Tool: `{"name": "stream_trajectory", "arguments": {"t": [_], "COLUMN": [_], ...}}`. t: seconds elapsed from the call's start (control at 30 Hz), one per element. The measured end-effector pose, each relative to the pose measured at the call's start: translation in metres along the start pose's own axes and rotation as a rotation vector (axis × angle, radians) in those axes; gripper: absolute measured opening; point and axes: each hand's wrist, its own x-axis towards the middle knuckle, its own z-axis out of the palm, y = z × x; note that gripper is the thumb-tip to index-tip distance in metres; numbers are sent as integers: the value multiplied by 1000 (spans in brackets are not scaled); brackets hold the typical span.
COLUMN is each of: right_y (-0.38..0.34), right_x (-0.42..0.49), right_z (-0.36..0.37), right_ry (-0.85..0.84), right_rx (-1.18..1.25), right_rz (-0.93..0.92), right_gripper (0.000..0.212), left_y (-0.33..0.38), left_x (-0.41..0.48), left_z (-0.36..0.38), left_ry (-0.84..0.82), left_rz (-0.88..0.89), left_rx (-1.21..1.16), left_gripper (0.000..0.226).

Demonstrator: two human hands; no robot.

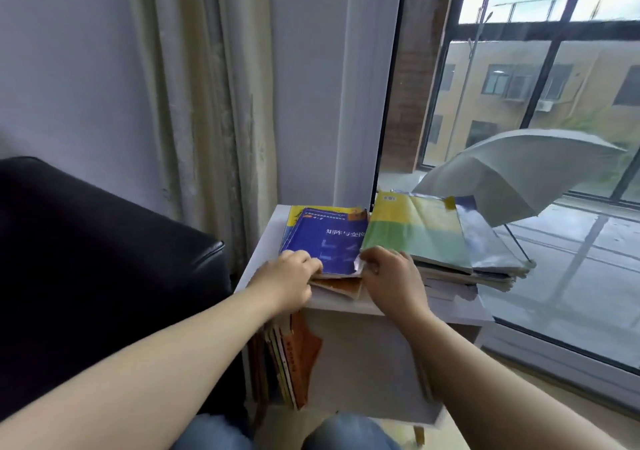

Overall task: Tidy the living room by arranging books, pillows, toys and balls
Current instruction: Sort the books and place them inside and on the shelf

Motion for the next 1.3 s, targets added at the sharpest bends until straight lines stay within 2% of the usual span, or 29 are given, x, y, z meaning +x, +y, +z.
{"name": "stream_trajectory", "arguments": {"t": [0.1,0.2,0.3,0.5,0.73,0.93,1.1,1.2,1.3], "right_y": [11,21,31,46,37,33,30,29,29], "right_x": [13,22,37,73,86,92,89,86,79], "right_z": [-12,-13,-8,1,13,19,8,1,2], "right_ry": [-15,-83,-158,-379,-311,-243,-150,-98,-162], "right_rx": [-225,-304,-309,-491,-542,-466,-280,-127,-176], "right_rz": [38,94,130,111,156,201,268,296,258], "right_gripper": [32,43,50,67,75,56,48,46,48], "left_y": [-1,-1,4,-8,-11,-18,-21,-22,-18], "left_x": [15,31,43,71,109,114,107,96,85], "left_z": [-1,5,16,34,13,2,8,17,23], "left_ry": [-126,-186,-215,-318,-407,-469,-434,-352,-236], "left_rz": [17,-69,-59,-175,-163,-169,-184,-153,-83], "left_rx": [219,151,113,119,170,41,-103,-7,172], "left_gripper": [55,70,80,87,103,100,82,78,62]}}
